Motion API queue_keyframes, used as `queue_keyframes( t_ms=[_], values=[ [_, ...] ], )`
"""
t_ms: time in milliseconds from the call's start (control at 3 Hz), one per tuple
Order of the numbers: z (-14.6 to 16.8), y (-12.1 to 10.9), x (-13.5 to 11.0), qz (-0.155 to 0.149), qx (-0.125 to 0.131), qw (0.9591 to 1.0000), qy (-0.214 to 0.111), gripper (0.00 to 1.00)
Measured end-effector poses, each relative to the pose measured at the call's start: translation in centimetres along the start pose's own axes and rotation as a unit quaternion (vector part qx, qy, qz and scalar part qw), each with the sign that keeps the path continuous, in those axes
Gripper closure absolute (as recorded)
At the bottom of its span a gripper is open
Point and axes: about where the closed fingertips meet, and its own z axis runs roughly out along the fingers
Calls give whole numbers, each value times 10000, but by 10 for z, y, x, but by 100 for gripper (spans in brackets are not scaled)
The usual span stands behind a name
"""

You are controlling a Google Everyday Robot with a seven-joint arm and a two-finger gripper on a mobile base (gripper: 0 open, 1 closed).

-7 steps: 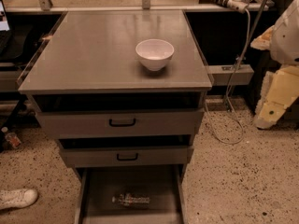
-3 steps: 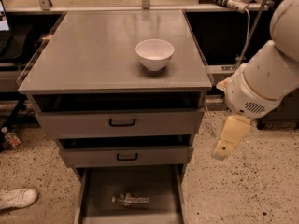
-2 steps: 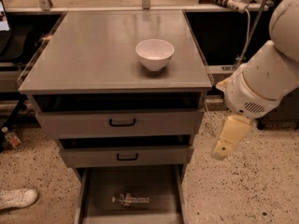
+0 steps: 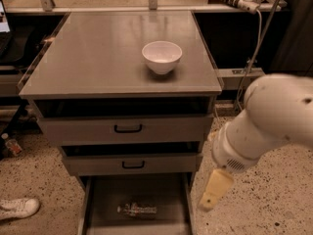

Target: Pick water bottle from bottom drawer and place on counter

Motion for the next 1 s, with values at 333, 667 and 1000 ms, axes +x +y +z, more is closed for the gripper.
queue_keyframes(
  t_ms=[333,667,1000],
  values=[
    [80,34,11,203,-462,9987,18,0],
    [80,34,11,200,-461,9987,18,0],
    [115,33,8,231,-506,9984,-64,0]
  ],
)
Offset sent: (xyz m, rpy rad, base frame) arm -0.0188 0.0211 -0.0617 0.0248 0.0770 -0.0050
